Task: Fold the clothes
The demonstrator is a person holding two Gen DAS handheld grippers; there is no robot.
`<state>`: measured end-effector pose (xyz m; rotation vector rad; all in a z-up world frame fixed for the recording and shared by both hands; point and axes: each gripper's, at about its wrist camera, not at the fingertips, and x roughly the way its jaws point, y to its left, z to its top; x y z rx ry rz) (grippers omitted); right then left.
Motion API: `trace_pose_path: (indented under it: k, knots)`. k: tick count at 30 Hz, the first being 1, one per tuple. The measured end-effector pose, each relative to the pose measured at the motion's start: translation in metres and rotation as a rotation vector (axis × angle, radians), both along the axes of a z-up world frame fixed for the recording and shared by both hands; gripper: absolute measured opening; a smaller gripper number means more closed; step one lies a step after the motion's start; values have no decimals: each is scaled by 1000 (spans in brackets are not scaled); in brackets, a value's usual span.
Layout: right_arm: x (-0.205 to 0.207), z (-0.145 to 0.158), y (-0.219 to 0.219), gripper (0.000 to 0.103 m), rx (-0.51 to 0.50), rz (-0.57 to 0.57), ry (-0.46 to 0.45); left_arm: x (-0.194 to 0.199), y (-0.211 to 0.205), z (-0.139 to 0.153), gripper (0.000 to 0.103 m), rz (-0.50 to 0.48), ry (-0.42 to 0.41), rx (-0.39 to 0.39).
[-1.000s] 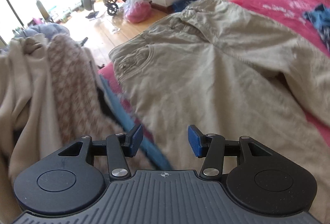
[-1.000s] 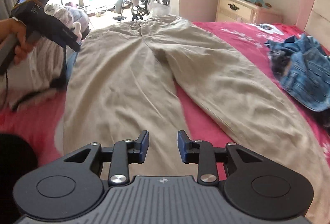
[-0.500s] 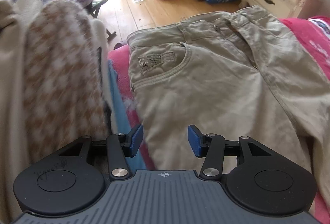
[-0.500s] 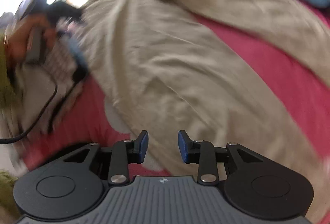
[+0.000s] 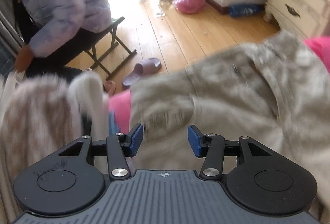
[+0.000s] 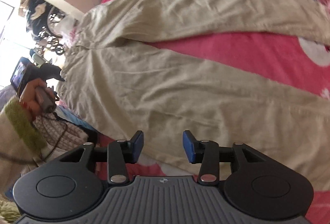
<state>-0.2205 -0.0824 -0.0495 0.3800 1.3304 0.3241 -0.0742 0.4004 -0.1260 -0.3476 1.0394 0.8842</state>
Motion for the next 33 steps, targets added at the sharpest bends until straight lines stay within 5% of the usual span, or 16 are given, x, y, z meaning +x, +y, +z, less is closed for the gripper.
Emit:
trace_pose_path:
  k: [3,5,9,12,16,20,23,30,33]
  knots:
    - [-1,-15,5,50,-2,55,-16,19,44,8,51,-45,6,-113]
    - [0,-29,12,50,-6,110,-21,32,79,6,52,-89,51,-259]
    - [1,-36,38,50,-10,263,-76,38,121,-1,54,-101,170,-369]
    - [11,-33,87,50,-26,494,-217,32,129,9,55,-109,213,-291]
    - [45,-35,177,50,13,660,-482,17,126,20,55,-84,179,-359]
    - [106,-54,270,50,184,667,-520,11,120,30,55,-77,148,-359]
    - [134,-74,338,49,211,759,-510,14,121,37,55,-77,107,-342]
    - [111,-104,399,48,143,1014,-516,18,130,41,55,-117,62,-342]
    - [110,-120,408,47,87,1024,-475,16,132,40,55,-127,48,-351]
